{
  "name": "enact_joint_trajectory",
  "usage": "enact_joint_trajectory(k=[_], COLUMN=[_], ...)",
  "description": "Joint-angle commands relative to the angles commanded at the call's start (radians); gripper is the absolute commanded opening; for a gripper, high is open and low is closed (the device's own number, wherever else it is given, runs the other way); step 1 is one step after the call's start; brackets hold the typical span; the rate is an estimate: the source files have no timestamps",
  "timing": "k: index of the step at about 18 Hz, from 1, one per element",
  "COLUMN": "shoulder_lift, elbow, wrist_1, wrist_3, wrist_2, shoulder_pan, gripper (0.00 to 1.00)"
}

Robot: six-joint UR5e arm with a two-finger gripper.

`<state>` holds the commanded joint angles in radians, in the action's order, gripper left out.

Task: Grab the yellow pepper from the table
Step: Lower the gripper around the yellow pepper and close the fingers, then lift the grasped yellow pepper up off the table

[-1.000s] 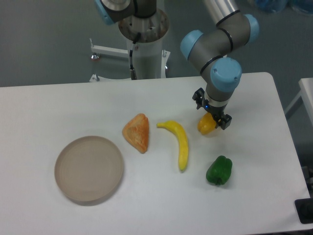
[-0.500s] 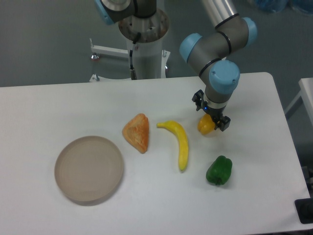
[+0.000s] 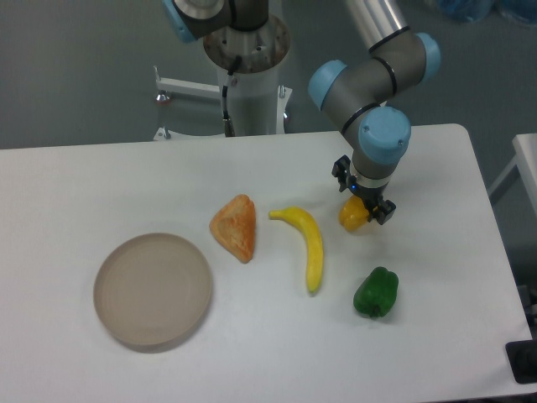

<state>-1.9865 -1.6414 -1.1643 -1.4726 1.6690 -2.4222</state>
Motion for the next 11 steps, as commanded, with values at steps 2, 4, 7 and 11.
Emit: enact_joint_trajectory(k=[2,4,7,11], shoulder_lift=[0.000,0.002,0.002,0.009], elbow=[0.002,0.011,0.020,0.052], wrist_1=[0.000,0.000,-0.006,-0.014], wrist_3=[-0.002,-0.002,-0.002,-0.002], wrist_2=[-0.002,-0.002,-0.003,-0.011], shoulder_pan=[-0.002,-0.003,-0.006,-0.006], gripper=[0.60,0.59,0.58,0.51])
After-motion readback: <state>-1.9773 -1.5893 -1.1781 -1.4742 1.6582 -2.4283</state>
